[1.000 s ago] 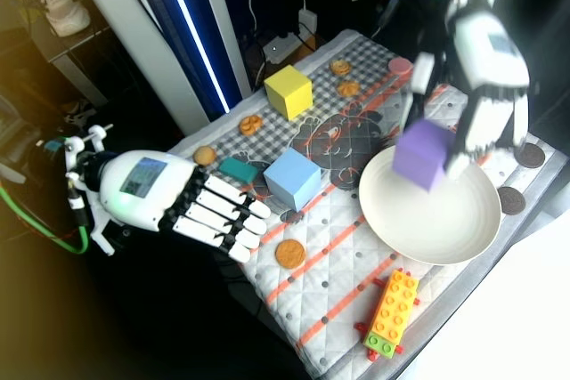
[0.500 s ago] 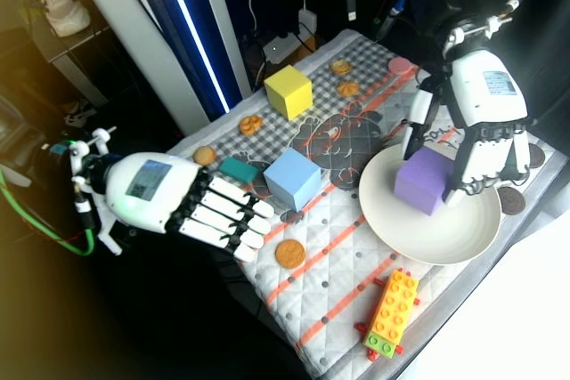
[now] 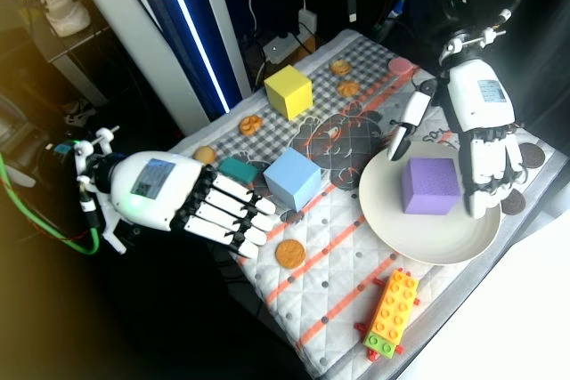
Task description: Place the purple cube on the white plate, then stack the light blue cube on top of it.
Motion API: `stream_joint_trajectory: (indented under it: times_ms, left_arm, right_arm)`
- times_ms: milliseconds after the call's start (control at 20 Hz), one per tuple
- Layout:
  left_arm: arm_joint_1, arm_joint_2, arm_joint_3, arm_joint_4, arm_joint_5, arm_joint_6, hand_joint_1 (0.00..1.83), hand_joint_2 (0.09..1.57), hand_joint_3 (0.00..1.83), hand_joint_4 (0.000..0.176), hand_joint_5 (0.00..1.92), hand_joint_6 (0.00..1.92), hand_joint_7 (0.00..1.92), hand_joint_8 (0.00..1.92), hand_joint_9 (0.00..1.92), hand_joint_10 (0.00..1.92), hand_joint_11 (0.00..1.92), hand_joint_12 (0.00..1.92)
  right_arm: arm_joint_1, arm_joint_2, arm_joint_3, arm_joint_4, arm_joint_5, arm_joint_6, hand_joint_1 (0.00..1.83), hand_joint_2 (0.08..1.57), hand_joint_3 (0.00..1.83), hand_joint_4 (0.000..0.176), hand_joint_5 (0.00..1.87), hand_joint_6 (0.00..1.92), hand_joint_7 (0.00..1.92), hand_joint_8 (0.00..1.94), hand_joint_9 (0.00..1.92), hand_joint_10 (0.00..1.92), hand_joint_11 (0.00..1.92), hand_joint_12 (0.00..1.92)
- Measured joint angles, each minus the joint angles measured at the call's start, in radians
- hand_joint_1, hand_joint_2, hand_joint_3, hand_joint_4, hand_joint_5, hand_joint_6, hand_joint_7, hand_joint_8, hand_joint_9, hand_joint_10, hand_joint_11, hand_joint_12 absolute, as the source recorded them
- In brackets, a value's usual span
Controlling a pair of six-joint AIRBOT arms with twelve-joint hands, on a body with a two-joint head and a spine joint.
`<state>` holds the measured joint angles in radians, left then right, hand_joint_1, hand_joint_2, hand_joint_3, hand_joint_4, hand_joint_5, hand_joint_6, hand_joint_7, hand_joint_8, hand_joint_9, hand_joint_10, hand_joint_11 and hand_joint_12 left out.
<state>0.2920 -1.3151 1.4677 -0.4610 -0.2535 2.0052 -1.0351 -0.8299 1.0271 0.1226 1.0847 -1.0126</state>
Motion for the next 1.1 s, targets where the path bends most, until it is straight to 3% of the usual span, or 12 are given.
stream_joint_trajectory:
  times_ms: [50,150,200,250,300,350,400,550,600,700,800,1100]
  left_arm:
    - [0.012,0.025,-0.03,0.021,-0.021,-0.036,0.72,0.83,0.0,0.176,0.02,0.0,0.09,0.0,0.09,0.0,0.0,0.31]
    - [0.069,0.105,-0.118,0.08,-0.1,-0.158,0.7,0.85,0.0,0.176,0.0,0.0,0.03,0.0,0.03,0.0,0.0,0.27]
    - [0.098,0.149,-0.161,0.113,-0.132,-0.21,0.66,0.86,0.0,0.176,0.0,0.0,0.01,0.0,0.0,0.0,0.0,0.23]
    - [0.121,0.19,-0.204,0.137,-0.163,-0.242,0.64,0.87,0.0,0.176,0.0,0.0,0.0,0.0,0.0,0.0,0.0,0.13]
    - [0.146,0.243,-0.26,0.161,-0.2,-0.25,0.57,0.86,0.0,0.176,0.0,0.0,0.0,0.0,0.0,0.0,0.01,0.01]
    - [0.165,0.28,-0.304,0.174,-0.242,-0.252,0.57,0.86,0.0,0.176,0.0,0.0,0.0,0.0,0.0,0.0,0.01,0.01]
    - [0.19,0.322,-0.359,0.198,-0.288,-0.256,0.71,0.83,0.0,0.176,0.0,0.0,0.0,0.0,0.0,0.0,0.0,0.0]
    - [0.278,0.388,-0.453,0.288,-0.367,-0.362,0.85,0.82,0.0,0.176,0.0,0.0,0.0,0.0,0.0,0.0,0.0,0.0]
    - [0.301,0.392,-0.469,0.295,-0.369,-0.373,0.86,0.85,0.0,0.176,0.0,0.0,0.0,0.0,0.0,0.0,0.0,0.0]
    - [0.353,0.435,-0.518,0.285,-0.423,-0.38,0.84,0.86,0.0,0.176,0.0,0.0,0.0,0.0,0.0,0.0,0.0,0.0]
    - [0.411,0.48,-0.57,0.253,-0.504,-0.383,0.8,0.88,0.01,0.176,0.01,0.0,0.0,0.0,0.0,0.0,0.0,0.0]
    - [0.527,0.575,-0.659,0.211,-0.615,-0.383,0.8,0.9,0.01,0.176,0.05,0.01,0.0,0.0,0.0,0.0,0.0,0.0]
  right_arm:
    - [0.01,-0.001,0.0,0.0,0.001,0.007,0.78,1.37,0.0,0.044,0.5,0.0,0.44,0.0,0.41,0.0,0.27,0.33]
    - [0.033,-0.007,0.008,-0.024,0.02,0.054,0.8,1.31,0.0,0.033,0.48,0.0,0.43,0.0,0.38,0.0,0.25,0.25]
    - [0.035,-0.01,0.015,-0.047,0.037,0.096,0.68,1.26,0.0,0.083,0.45,0.0,0.39,0.0,0.36,0.0,0.24,0.23]
    - [0.035,-0.011,0.014,-0.065,0.048,0.127,0.6,1.22,0.0,0.114,0.43,0.0,0.37,0.0,0.34,0.0,0.24,0.23]
    - [0.035,-0.011,0.014,-0.09,0.068,0.146,0.49,1.08,0.0,0.117,0.39,0.0,0.32,0.0,0.28,0.0,0.15,0.23]
    - [0.043,-0.01,0.013,-0.107,0.08,0.146,0.49,1.08,0.0,0.117,0.39,0.0,0.32,0.0,0.28,0.0,0.15,0.23]
    - [0.058,-0.01,0.008,-0.119,0.091,0.146,0.43,0.94,0.0,0.164,0.3,0.0,0.24,0.0,0.19,0.0,0.05,0.21]
    - [0.08,-0.01,0.007,-0.132,0.112,0.147,0.48,0.93,0.0,0.171,0.29,0.0,0.14,0.0,0.12,0.0,0.08,0.23]
    - [0.08,-0.011,0.007,-0.127,0.113,0.147,0.42,0.91,0.0,0.152,0.28,0.0,0.07,0.0,0.07,0.0,0.11,0.23]
    - [0.09,-0.024,0.008,-0.126,0.106,0.147,0.38,0.91,0.0,0.145,0.27,0.0,0.06,0.0,0.07,0.0,0.13,0.23]
    - [0.111,-0.045,0.026,-0.137,0.064,0.146,0.25,0.96,0.0,0.174,0.17,0.0,0.13,0.01,0.12,0.01,0.1,0.36]
    - [0.225,-0.127,0.087,-0.204,-0.109,0.15,0.33,1.01,0.0,0.168,0.23,0.01,0.19,0.01,0.26,0.01,0.17,0.62]
